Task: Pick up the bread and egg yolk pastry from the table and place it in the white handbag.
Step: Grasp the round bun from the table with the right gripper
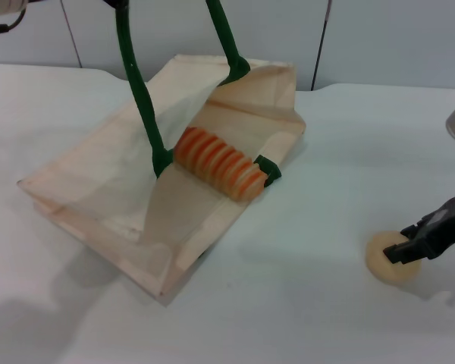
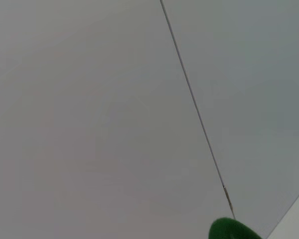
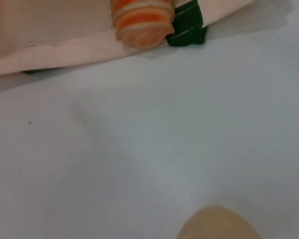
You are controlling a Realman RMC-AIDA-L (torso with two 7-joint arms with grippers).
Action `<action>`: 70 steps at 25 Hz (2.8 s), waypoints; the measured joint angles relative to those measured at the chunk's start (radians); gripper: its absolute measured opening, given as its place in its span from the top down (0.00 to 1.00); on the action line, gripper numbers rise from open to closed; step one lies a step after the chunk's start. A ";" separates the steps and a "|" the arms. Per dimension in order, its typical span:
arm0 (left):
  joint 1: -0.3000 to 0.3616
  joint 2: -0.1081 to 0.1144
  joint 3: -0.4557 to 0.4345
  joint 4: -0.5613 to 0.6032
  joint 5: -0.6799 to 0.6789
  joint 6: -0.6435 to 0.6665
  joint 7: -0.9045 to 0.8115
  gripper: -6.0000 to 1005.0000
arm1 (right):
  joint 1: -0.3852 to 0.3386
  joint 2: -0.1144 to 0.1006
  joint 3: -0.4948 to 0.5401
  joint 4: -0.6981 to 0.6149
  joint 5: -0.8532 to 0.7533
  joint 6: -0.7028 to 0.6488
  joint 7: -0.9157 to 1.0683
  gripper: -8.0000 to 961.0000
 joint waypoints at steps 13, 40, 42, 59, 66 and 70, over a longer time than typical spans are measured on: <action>0.000 0.000 0.000 0.000 0.014 0.001 -0.002 0.81 | 0.003 0.001 -0.001 -0.009 0.004 -0.009 -0.003 0.53; 0.000 -0.002 0.012 -0.004 0.024 0.001 -0.002 0.81 | 0.003 -0.002 -0.030 -0.078 0.039 -0.039 -0.005 0.92; 0.000 -0.002 0.012 -0.005 0.024 0.001 -0.002 0.81 | 0.005 -0.002 -0.030 -0.078 0.039 -0.041 -0.005 0.95; 0.000 0.000 0.005 0.000 0.024 0.004 -0.003 0.81 | 0.038 -0.005 0.006 -0.080 -0.055 -0.087 0.041 0.41; -0.001 0.000 0.005 0.002 0.024 0.005 -0.003 0.81 | 0.066 -0.005 0.009 -0.068 -0.088 -0.107 0.050 0.27; -0.001 0.000 0.005 0.002 0.024 0.010 -0.003 0.81 | 0.073 -0.004 0.002 -0.026 -0.080 -0.102 0.045 0.21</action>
